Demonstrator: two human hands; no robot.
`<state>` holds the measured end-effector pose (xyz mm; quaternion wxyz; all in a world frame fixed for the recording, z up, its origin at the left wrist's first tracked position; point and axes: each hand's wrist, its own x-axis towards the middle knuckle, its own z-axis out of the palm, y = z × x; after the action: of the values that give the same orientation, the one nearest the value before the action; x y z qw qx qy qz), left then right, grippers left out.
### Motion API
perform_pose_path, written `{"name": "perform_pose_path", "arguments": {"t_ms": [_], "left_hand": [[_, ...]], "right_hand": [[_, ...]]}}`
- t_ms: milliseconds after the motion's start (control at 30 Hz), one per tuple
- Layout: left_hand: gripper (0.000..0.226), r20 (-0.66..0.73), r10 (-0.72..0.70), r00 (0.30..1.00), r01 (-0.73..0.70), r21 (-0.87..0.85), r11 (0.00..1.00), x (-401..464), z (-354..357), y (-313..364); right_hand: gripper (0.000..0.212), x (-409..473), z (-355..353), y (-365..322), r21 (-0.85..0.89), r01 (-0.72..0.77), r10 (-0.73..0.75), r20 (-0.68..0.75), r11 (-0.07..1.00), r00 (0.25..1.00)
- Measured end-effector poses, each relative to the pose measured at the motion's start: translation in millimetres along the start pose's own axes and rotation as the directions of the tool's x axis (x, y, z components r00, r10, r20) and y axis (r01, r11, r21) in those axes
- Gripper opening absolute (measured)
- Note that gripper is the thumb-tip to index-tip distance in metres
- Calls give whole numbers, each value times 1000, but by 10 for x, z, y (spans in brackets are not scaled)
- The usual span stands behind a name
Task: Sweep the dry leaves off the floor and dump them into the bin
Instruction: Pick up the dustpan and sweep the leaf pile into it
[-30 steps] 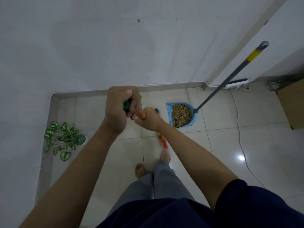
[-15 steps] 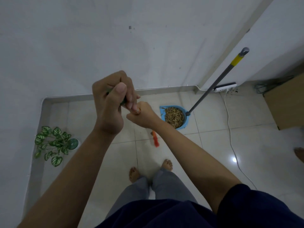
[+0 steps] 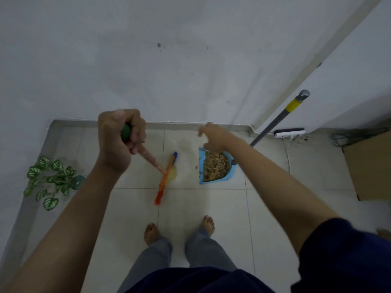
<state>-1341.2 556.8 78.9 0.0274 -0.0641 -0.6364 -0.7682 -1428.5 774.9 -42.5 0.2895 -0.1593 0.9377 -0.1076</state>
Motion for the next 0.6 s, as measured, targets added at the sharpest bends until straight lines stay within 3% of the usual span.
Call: {"name": "perform_pose_path", "arguments": {"t_ms": [67, 133, 267, 400, 600], "left_hand": [[57, -21, -23, 1000, 23, 11, 1000, 73, 105, -18], [58, -33, -35, 999, 36, 20, 999, 134, 207, -41], [57, -52, -52, 997, 54, 32, 998, 213, 378, -75], [57, -77, -65, 995, 68, 34, 997, 266, 475, -87], [54, -93, -67, 993, 71, 42, 997, 308, 527, -86]], "right_hand": [[43, 7, -289, 486, -351, -139, 141, -18, 926, 990], [43, 30, -528, 897, -589, -230, 260, -35, 775, 965], [44, 117, -774, 1449, -809, -290, 528, 30, 511, 849], [38, 124, -854, 1682, -797, -282, 569, 92, 535, 817], [20, 17, -934, 1973, -772, -171, 449, 161, 612, 879]]}}
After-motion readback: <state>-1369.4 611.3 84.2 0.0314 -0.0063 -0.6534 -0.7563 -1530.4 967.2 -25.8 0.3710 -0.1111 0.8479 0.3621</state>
